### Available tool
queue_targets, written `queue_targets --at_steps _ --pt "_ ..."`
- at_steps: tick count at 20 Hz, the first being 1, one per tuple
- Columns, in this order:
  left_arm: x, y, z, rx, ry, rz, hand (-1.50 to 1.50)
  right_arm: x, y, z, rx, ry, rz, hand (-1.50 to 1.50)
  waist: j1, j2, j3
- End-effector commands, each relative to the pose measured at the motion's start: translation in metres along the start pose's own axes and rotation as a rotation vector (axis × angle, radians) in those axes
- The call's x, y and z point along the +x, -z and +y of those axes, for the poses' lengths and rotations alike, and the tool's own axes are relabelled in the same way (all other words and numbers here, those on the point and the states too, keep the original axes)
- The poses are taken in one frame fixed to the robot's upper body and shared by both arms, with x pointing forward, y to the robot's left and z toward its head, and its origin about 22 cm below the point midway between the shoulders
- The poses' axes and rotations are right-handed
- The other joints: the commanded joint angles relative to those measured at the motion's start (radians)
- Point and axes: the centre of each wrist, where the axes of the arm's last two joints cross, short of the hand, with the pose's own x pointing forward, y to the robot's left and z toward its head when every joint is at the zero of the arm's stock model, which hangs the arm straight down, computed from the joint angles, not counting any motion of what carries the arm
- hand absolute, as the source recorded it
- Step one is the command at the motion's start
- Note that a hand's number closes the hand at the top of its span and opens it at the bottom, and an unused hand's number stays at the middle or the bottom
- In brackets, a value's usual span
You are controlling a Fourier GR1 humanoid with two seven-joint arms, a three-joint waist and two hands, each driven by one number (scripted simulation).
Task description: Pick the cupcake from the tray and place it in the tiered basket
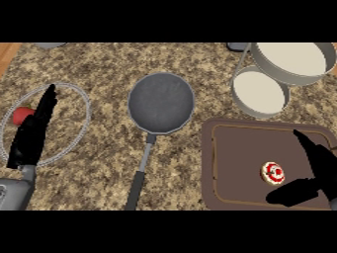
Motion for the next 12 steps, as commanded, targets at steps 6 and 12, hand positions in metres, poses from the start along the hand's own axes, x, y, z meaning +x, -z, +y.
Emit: queue_targets --at_steps 6,12 --pt "0.014 0.014 0.011 0.001 -0.003 0.005 0.00 0.003 0.012 0.011 0.031 -0.022 0.151 -1.50 -0.004 0.000 0.000" --pt "-0.001 0.004 0.017 0.009 -0.004 0.011 0.00 -0.002 0.024 0.007 0.056 0.010 0.155 -1.50 0.000 0.000 0.000"
